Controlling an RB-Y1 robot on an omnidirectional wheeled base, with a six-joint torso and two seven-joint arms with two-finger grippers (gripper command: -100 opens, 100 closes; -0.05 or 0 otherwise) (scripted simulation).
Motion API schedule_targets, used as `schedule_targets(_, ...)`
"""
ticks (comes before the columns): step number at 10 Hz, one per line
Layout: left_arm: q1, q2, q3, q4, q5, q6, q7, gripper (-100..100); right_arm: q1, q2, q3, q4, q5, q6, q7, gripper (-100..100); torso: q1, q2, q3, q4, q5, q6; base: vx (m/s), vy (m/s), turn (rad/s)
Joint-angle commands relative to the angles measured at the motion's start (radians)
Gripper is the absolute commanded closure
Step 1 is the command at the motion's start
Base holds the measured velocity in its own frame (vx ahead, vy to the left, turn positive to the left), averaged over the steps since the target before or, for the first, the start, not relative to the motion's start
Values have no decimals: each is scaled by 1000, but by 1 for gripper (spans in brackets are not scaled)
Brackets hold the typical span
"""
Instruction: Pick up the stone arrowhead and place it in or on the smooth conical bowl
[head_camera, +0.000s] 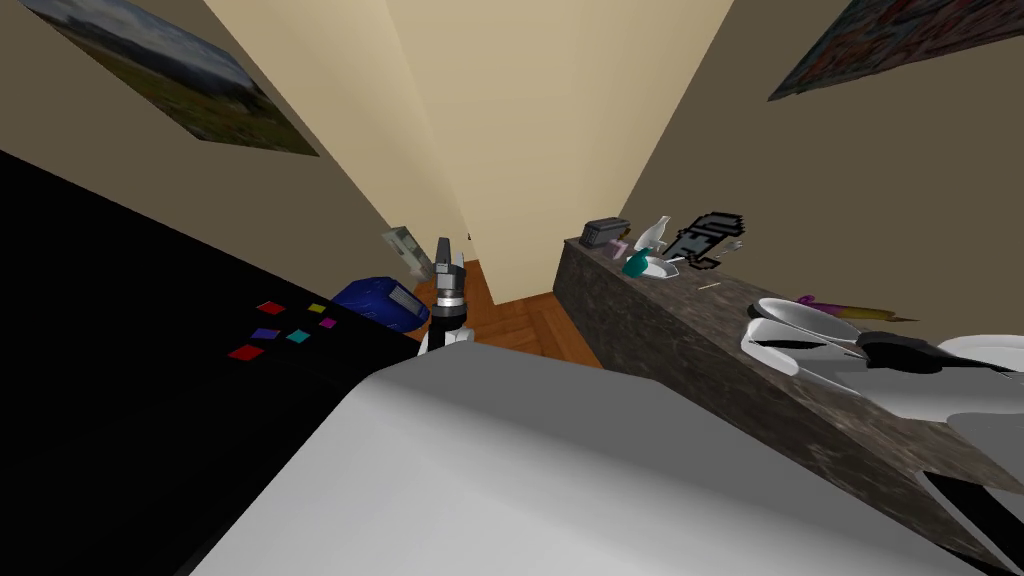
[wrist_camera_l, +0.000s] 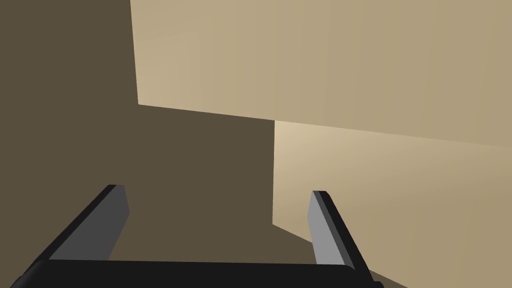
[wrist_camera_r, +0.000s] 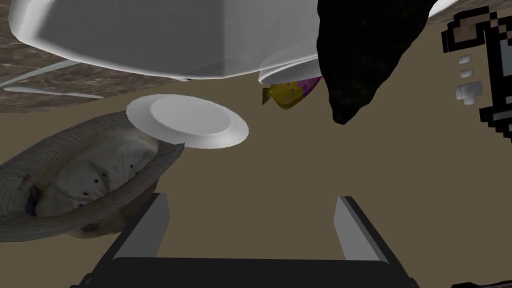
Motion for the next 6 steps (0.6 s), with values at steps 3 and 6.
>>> schedule_targets(3, 0, 0, 0, 0, 0, 0, 0, 0, -103, 4, 57, 63, -19, -15, 29, -100, 1, -1, 0, 0, 0, 0, 1, -4, -43)
schedule_targets(6, 0, 0, 0, 0, 0, 0, 0, 0, -136, 2, 101, 42, -53, 7, 48, -100, 0, 0, 0, 0, 0, 1, -1, -14, -132)
